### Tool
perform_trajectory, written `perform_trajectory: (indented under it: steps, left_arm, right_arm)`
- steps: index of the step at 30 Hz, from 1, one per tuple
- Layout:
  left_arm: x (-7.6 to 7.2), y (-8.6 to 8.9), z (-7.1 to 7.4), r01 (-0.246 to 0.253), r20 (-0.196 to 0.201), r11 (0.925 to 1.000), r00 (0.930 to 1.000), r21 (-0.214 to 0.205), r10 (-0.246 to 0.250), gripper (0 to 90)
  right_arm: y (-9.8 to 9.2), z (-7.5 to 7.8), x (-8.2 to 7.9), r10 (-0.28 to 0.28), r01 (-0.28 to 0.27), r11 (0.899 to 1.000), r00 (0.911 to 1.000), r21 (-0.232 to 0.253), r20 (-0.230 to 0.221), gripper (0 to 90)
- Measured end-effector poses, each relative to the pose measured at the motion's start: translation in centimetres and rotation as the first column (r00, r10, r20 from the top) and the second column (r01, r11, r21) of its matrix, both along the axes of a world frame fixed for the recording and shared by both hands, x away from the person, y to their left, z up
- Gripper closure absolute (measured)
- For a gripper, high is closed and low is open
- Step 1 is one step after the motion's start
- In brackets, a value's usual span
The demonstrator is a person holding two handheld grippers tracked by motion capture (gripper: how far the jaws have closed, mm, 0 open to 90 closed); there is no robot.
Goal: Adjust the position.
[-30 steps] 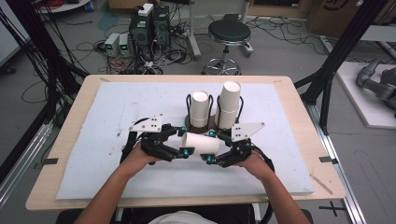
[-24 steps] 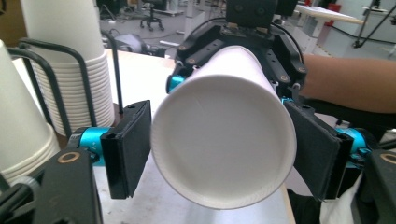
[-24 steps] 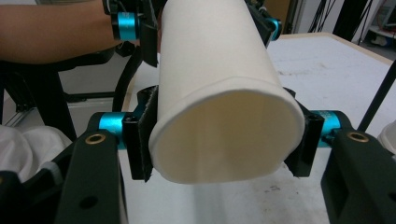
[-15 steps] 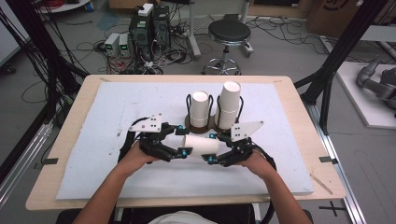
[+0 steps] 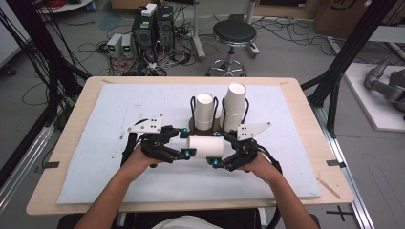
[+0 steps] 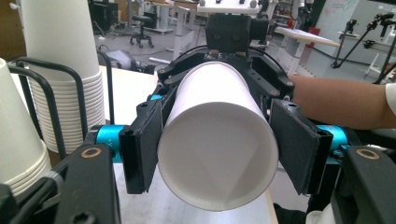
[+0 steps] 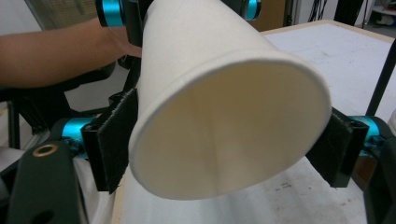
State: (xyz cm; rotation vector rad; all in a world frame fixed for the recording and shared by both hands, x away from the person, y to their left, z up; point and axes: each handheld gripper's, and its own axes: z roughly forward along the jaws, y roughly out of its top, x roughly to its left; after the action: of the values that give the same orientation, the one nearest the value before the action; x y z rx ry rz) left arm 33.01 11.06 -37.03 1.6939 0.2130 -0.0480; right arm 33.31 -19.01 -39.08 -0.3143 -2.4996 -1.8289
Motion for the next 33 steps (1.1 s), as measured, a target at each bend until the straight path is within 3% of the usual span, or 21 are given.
perform_trajectory:
  steps: [5, 9, 15, 18, 21, 24, 29, 33]
  left_arm:
    - [0.04, 0.0, -0.25, 0.009, -0.015, 0.9998, 0.9998, 0.015, -0.009, 36.7]
    - [0.18, 0.05, -0.53, 0.001, -0.032, 0.9997, 0.9995, 0.026, 0.0, 34.9]
    - [0.14, -0.07, -0.49, -0.034, 0.008, 0.9966, 0.9994, 0.075, 0.034, 28.4]
    - [0.07, -0.21, -0.6, -0.02, 0.013, 0.9957, 0.9997, 0.09, 0.019, 28.6]
    - [-0.07, -0.39, -0.69, -0.003, 0.013, 0.994, 0.9999, 0.11, 0.002, 34.3]
    - [-0.04, -0.36, -0.65, 0.006, 0.008, 0.9954, 0.9999, 0.095, -0.007, 35.0]
    - [-0.08, -0.29, -0.44, 0.003, 0.021, 0.9984, 0.9998, 0.057, -0.004, 35.8]
    - [-0.09, -0.29, -0.49, 0.011, 0.014, 0.9989, 0.9998, 0.046, -0.011, 35.8]
  right_arm:
    - [-0.45, 0.3, -0.09, 0.016, -0.015, 1.0, 0.9989, -0.008, 0.044, 31.2]
    - [-0.69, 0.35, -0.1, 0.043, -0.042, 0.999, 0.9979, -0.023, 0.049, 40.3]
    - [-0.73, 0.43, -0.12, 0.048, -0.046, 0.998, 0.9975, -0.041, 0.051, 43.3]
    - [-0.74, 0.39, -0.05, 0.052, -0.05, 0.997, 0.9978, -0.059, 0.041, 43.3]
    - [-0.72, 0.44, -0.06, 0.059, -0.056, 0.996, 0.9975, -0.063, 0.04, 43.2]
    - [-0.86, 0.53, -0.01, 0.055, -0.054, 0.998, 0.9981, -0.045, 0.026, 39.3]
    - [-1.01, 0.69, 0.29, 0.001, 0.002, 0.999, 0.9988, 0.053, -0.048, 20.3]
    - [-0.99, 0.69, 0.22, -0.003, 0.007, 0.998, 0.9983, 0.064, -0.058, 20.7]
